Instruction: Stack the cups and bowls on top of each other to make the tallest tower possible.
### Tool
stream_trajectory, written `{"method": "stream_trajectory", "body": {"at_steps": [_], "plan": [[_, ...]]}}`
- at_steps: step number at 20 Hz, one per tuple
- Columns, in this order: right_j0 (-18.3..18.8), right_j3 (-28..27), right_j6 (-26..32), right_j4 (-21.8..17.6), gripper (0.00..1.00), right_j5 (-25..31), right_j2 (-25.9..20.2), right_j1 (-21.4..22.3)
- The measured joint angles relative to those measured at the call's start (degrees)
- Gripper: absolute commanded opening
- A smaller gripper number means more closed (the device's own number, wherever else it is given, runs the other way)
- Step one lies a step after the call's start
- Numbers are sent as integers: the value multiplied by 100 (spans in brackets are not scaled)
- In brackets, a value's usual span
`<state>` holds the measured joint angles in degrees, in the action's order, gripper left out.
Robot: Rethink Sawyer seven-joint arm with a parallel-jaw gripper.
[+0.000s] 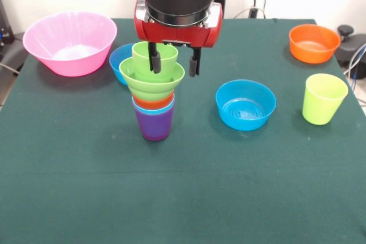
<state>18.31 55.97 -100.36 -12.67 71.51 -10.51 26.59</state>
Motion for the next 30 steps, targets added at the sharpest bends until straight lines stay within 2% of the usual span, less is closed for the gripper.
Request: {"method": "stream_trajectory", "body": {"at_steps": [8,14,26,30], "plan": [[-96,-524,0,-1,100,201,-4,-162],[-232,-883,0,7,100,682,-12,-300],[-564,-886,0,233,100,898,-2,-204],[-696,-526,-6,413,100,783,51,35]]}}
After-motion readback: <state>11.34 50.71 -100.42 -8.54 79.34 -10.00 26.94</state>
